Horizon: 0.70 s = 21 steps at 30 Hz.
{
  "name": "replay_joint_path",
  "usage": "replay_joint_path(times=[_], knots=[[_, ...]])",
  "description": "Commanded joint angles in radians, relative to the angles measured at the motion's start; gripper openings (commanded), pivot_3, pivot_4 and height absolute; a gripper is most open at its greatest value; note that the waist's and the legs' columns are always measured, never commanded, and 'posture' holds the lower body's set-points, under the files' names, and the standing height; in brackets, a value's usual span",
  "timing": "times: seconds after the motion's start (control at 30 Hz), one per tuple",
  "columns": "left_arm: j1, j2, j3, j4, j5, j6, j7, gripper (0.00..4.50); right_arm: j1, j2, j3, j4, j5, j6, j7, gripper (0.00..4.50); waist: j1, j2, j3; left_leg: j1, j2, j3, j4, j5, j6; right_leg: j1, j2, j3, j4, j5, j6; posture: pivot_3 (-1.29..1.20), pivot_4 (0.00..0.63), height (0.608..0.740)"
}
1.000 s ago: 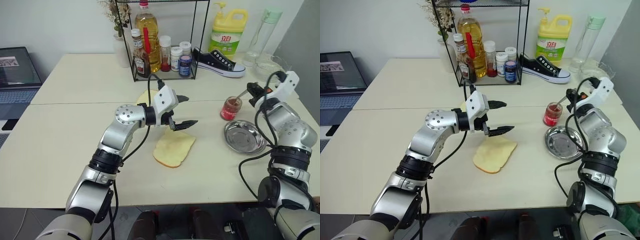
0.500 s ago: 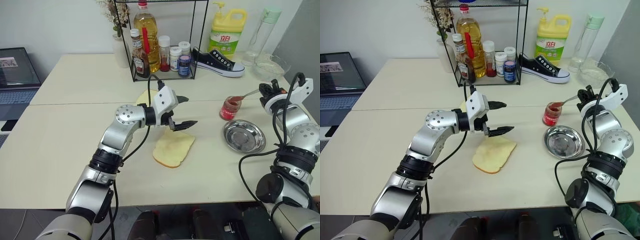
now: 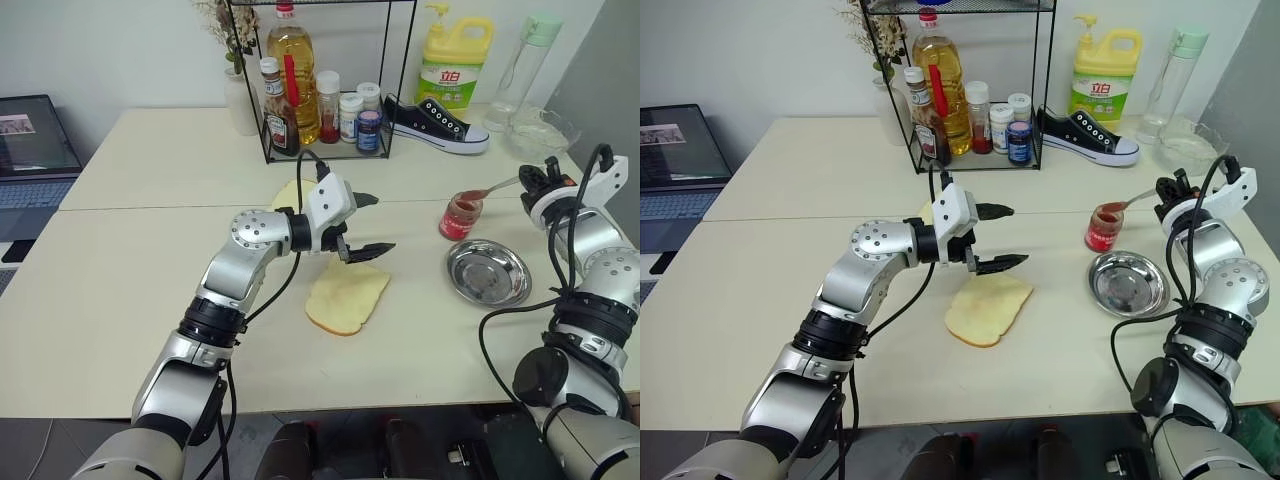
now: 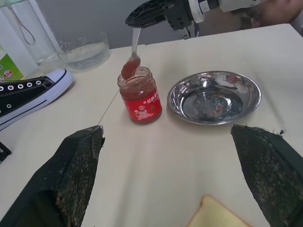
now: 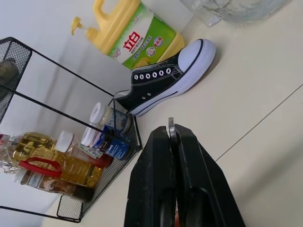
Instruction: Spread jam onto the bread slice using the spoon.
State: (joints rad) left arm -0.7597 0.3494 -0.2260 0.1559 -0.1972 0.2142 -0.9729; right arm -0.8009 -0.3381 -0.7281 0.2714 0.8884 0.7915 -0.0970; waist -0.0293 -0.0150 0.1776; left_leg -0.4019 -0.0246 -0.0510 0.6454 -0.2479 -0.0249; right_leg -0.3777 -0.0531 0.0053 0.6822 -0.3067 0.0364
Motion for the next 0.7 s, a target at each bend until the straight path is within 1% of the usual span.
replay_joint_path(times=[0.03, 0.2, 0.27, 0.33, 0.47, 0.6, 0.7], knots=[[-0.023, 0.005, 0.029, -0.019, -0.014, -0.015, -0.005, 4.5, -0.02, -0.024, -0.031, -0.069, 0.065, -0.006, -0.015, 0.01, 0.0, 0.0, 0.0, 0.0, 0.0, 0.0, 0.0, 0.0, 0.0, 0.0, 0.0, 0.0, 0.0, 0.0, 0.0, 0.0, 0.15, 0.74], [-0.025, 0.01, 0.037, -0.013, -0.02, -0.014, -0.011, 4.5, -0.013, -0.024, -0.037, -0.123, 0.133, 0.011, -0.039, 0.01, 0.0, 0.0, 0.0, 0.0, 0.0, 0.0, 0.0, 0.0, 0.0, 0.0, 0.0, 0.0, 0.0, 0.0, 0.0, 0.0, 0.15, 0.74], [-0.016, 0.028, 0.06, -0.026, -0.045, 0.012, -0.022, 4.5, -0.003, -0.015, -0.013, -0.189, 0.175, 0.042, -0.044, 0.01, 0.0, 0.0, 0.0, 0.0, 0.0, 0.0, 0.0, 0.0, 0.0, -0.001, 0.0, 0.001, 0.0, 0.0, 0.0, 0.0, 0.15, 0.74], [0.017, 0.069, 0.09, -0.06, -0.077, 0.046, -0.046, 4.5, 0.014, -0.011, 0.034, -0.269, 0.203, 0.082, -0.04, 0.01, -0.005, 0.0, 0.0, 0.0, 0.0, 0.001, 0.0, 0.0, 0.0, -0.002, 0.0, 0.001, 0.001, 0.0, 0.0, 0.0, 0.15, 0.74], [0.098, 0.148, 0.136, -0.149, -0.138, 0.119, -0.078, 4.5, 0.047, 0.002, 0.111, -0.383, 0.259, 0.137, -0.052, 0.01, -0.017, 0.001, 0.0, 0.0, 0.002, 0.001, -0.002, 0.0, 0.001, -0.003, 0.001, 0.003, 0.001, 0.0, 0.0, 0.0, 0.15, 0.74], [0.247, 0.246, 0.195, -0.298, -0.198, 0.193, -0.094, 4.5, 0.078, 0.047, 0.207, -0.479, 0.332, 0.187, -0.07, 0.01, -0.019, 0.001, 0.0, 0.0, 0.002, 0.001, -0.002, 0.0, 0.001, -0.003, 0.001, 0.004, 0.001, 0.0, 0.0, 0.0, 0.15, 0.74], [0.379, 0.299, 0.237, -0.423, -0.242, 0.238, -0.085, 4.5, 0.106, 0.085, 0.282, -0.52, 0.365, 0.205, -0.072, 0.01, -0.019, 0.001, 0.0, 0.0, 0.002, 0.001, -0.001, 0.0, 0.001, -0.003, 0.0, 0.003, 0.001, 0.0, 0.0, 0.0, 0.15, 0.74]])
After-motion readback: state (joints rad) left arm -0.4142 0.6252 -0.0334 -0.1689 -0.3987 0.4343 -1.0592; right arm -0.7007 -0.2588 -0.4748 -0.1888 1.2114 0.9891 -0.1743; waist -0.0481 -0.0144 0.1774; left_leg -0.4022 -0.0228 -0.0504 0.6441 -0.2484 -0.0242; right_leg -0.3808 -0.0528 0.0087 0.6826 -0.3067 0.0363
